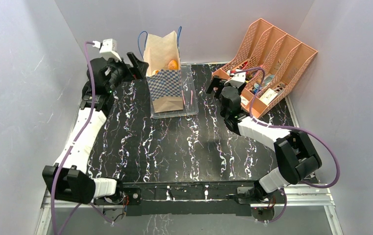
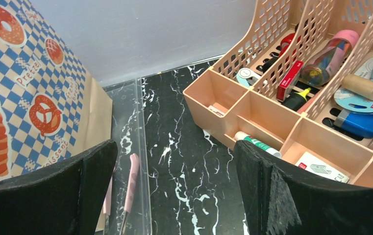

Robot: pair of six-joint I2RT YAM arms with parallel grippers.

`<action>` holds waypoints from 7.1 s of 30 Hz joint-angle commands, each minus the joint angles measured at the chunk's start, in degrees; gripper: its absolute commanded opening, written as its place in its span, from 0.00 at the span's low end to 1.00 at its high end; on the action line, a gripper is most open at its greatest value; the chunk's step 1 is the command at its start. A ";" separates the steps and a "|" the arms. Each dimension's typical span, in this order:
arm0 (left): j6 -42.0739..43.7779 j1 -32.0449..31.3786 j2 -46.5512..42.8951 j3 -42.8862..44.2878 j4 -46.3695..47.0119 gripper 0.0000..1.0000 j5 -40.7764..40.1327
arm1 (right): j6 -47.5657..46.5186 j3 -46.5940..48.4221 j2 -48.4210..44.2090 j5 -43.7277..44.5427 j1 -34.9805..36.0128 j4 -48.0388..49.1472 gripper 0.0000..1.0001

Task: Take the fake bread out of the paper bag
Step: Pick up the paper bag from the container, then pick up the clamp from the container, then take out the fake bread from the paper bag.

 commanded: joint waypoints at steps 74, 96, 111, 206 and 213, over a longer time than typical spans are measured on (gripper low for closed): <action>10.22 -6.73 31.73 36.92 1.37 0.00 -15.76 | -5.66 14.39 21.72 -2.73 11.62 -6.27 0.97; 25.15 -6.77 15.01 17.36 13.77 0.00 -22.93 | -4.19 19.20 30.47 -5.13 12.73 -6.40 0.93; 33.49 -6.58 6.65 -0.78 24.05 0.00 -29.07 | -2.31 21.59 33.99 -4.98 12.85 -7.35 0.80; 18.42 -16.32 -14.68 -30.36 27.37 0.00 -19.34 | 6.65 26.30 7.45 -5.68 38.24 -43.34 0.27; 17.64 -18.38 -14.50 -29.15 25.52 0.00 -20.46 | 3.51 28.58 15.94 -3.50 35.99 -43.48 0.34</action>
